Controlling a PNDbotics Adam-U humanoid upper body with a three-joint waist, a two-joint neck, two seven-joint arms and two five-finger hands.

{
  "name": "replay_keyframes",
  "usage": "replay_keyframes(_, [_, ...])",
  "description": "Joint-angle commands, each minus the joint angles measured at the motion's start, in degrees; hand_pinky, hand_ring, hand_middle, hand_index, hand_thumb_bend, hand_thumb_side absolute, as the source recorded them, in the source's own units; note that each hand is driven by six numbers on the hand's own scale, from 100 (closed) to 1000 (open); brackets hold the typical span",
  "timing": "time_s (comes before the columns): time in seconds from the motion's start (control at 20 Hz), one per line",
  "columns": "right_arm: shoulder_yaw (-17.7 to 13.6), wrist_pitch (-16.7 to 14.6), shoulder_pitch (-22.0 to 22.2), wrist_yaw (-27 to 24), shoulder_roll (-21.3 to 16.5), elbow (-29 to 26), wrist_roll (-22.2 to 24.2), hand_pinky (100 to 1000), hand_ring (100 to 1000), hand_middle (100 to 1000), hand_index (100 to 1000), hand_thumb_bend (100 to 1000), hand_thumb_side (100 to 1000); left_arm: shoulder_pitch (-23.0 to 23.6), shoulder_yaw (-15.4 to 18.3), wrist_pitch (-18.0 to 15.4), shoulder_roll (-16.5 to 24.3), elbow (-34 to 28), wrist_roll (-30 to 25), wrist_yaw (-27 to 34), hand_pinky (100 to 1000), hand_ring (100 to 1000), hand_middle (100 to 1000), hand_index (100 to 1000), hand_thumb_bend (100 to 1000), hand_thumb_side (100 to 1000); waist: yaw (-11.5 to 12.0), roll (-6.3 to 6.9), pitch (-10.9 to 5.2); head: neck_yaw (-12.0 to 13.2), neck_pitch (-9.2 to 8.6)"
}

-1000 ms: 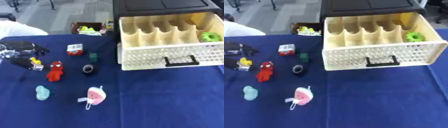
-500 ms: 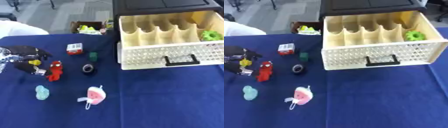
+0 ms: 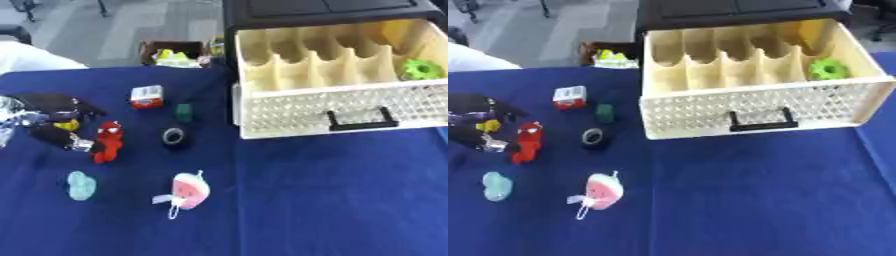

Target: Pick up objects from table and place into drawer.

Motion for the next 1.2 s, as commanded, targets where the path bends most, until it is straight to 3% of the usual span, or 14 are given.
replay_keyframes(0.05, [-0.7,0.0,-0.5,-0.6,-0.7,-0.6,0.3,702,348,292,735,100,1000,-1.0,0.0,-3.9,0.9,0.1,-3.6,-1.0,708,759,778,1000,589,1000,0.0,-0.05,-0.97,0.3,-0.60])
replay_keyframes(0.85, [-1.0,0.8,0.0,-1.6,-0.1,-0.6,1.1,711,340,284,731,100,1000,-0.8,-0.6,-3.6,0.3,0.7,-2.7,-3.1,674,731,726,971,620,1000,-0.2,0.18,-0.62,0.8,-0.54])
replay_keyframes(1.0, [-1.1,0.9,0.0,-1.9,0.1,-0.6,1.3,712,337,281,729,100,1000,-0.7,-0.7,-3.8,0.2,1.1,-1.9,-3.9,674,731,733,1000,619,1000,-0.4,0.14,-0.53,1.0,-0.64])
replay_keyframes(1.2, [-1.2,1.4,0.3,-2.0,0.1,-0.6,1.7,712,334,279,728,100,1000,-0.3,-0.2,-4.3,0.6,0.7,-0.8,-3.9,670,733,745,1000,544,1000,-0.2,0.11,-0.50,1.1,-0.54])
